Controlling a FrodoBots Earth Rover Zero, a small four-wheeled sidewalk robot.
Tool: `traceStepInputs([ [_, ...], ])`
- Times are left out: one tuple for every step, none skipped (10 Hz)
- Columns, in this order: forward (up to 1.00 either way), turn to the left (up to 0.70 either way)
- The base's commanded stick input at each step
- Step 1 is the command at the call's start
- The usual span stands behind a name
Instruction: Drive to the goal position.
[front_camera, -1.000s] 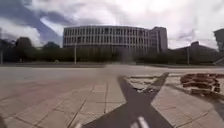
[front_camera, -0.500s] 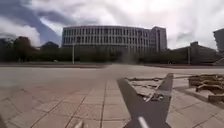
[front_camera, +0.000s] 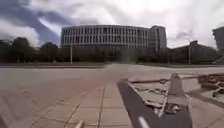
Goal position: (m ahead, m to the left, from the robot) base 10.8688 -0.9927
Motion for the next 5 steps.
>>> traceStepInputs([
  [1.00, 0.00],
  [1.00, 0.00],
  [1.00, 0.00],
  [1.00, 0.00],
  [1.00, 0.00],
])
